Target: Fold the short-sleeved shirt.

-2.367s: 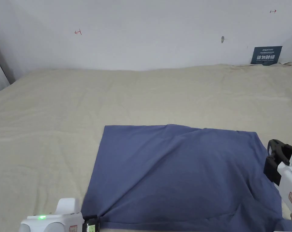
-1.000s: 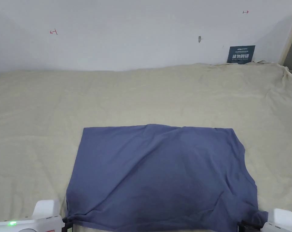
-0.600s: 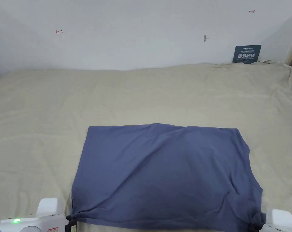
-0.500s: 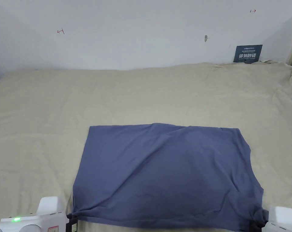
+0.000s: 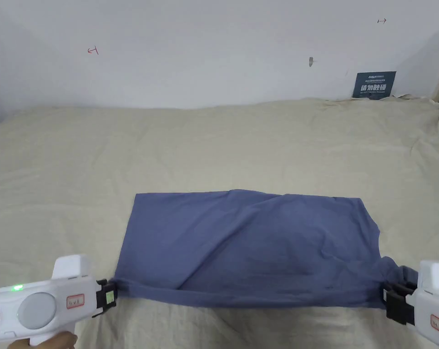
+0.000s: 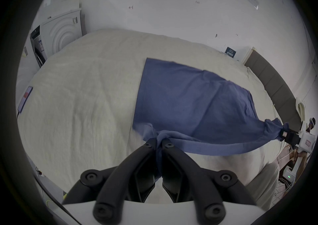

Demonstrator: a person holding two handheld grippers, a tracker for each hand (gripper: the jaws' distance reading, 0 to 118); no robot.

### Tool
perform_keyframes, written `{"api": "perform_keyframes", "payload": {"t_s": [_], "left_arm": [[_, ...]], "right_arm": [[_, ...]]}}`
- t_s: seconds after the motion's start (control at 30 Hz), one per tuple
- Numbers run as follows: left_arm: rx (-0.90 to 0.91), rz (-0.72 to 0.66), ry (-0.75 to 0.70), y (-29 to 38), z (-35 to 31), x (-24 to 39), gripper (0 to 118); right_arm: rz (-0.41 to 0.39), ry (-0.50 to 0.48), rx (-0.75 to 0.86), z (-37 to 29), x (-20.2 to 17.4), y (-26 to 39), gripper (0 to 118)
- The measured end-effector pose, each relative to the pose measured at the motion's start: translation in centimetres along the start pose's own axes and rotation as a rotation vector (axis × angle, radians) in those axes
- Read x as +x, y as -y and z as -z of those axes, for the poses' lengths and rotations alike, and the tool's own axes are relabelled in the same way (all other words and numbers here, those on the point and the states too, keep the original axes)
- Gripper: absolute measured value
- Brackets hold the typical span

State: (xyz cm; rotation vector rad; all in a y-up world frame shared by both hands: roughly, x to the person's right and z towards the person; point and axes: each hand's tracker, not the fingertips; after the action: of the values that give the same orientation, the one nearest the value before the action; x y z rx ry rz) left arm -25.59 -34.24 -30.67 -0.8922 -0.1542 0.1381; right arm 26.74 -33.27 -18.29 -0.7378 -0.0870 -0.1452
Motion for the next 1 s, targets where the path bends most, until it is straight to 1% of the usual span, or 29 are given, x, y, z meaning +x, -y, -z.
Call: {"api": "perform_keyframes", "payload": {"t_s": [0.03, 0.2, 0.4, 0.57, 0.7, 1.0], "left_arm": [[0.012, 0.003, 0.002, -0.8, 0.3, 0.2, 4], [0.043, 0.036, -0.011, -4.3, 2.5, 1.1, 4], [0.032, 0.074, -0.04, -7.1, 7.0, 1.5, 4], [-0.016, 0.104, -0.07, -8.4, 11.5, 1.6, 4], [-0.062, 0.165, -0.116, -8.7, 14.6, 2.0, 4], [-0.118, 0.214, -0.165, -8.3, 18.9, 2.3, 4]], "right_arm": [[-0.005, 0.002, 0.004, 0.0, -0.8, -0.7, 9], [-0.029, 0.026, 0.003, 2.9, -1.3, -4.0, 9], [0.001, 0.048, -0.074, 8.4, -0.9, -6.6, 9], [0.008, 0.057, -0.154, 13.3, -0.7, -7.5, 9], [-0.006, 0.078, -0.22, 16.8, -0.5, -7.7, 9], [0.063, 0.09, -0.275, 21.0, 0.3, -7.6, 9]]}}
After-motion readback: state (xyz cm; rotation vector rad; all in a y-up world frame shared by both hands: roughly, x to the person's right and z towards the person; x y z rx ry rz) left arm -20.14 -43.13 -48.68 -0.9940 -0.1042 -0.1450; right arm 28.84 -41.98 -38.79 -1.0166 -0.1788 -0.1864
